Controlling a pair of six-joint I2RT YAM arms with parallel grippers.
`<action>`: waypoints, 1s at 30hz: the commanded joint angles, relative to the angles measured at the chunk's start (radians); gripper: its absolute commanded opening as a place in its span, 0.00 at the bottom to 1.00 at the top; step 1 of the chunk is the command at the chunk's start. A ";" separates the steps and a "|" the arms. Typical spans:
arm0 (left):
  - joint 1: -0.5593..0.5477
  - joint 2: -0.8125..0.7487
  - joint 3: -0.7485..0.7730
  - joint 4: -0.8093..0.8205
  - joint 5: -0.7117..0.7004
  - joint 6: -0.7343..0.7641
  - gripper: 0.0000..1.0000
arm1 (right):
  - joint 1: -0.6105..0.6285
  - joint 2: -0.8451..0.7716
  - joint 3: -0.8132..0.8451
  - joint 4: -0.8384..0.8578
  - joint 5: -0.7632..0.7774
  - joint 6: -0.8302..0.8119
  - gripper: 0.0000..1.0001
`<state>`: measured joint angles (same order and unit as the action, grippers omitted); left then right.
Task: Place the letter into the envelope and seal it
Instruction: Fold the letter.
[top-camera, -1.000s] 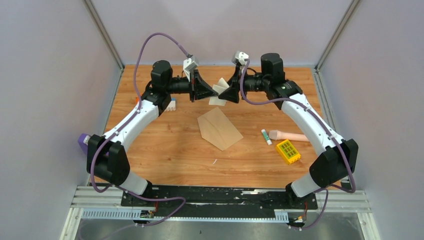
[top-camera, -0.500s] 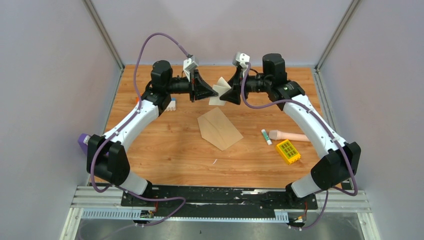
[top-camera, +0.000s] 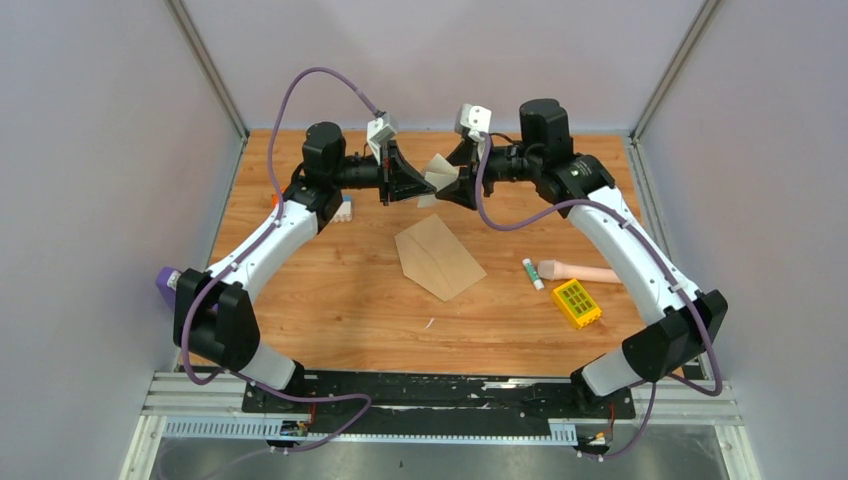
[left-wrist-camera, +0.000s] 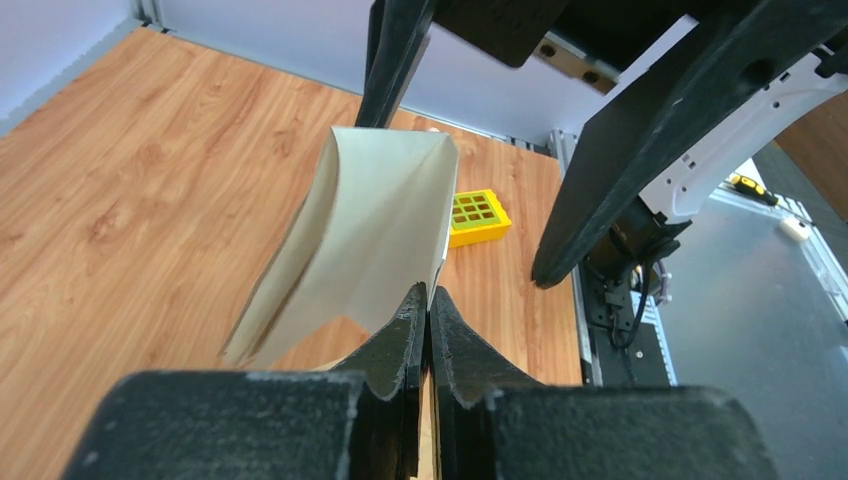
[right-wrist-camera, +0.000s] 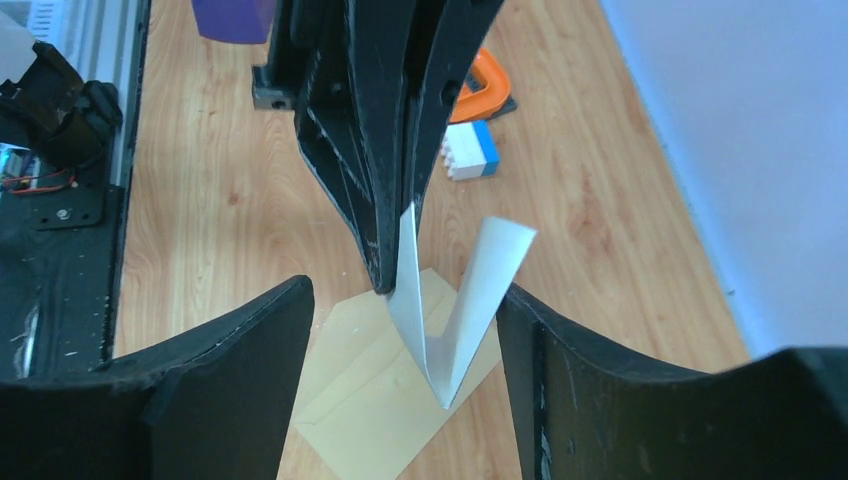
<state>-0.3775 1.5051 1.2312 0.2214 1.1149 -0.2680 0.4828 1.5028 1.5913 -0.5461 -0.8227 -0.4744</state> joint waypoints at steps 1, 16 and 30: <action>0.005 -0.023 -0.005 0.024 -0.009 0.012 0.09 | 0.045 -0.007 0.079 -0.064 0.072 -0.109 0.68; 0.005 -0.032 -0.010 0.023 -0.006 0.018 0.09 | 0.105 -0.022 0.047 -0.057 0.244 -0.187 0.56; 0.005 -0.040 -0.012 0.014 -0.001 0.033 0.09 | 0.033 0.014 0.127 -0.062 0.134 -0.032 0.49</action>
<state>-0.3775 1.5051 1.2201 0.2199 1.1141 -0.2592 0.5507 1.5028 1.6447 -0.6109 -0.6250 -0.5938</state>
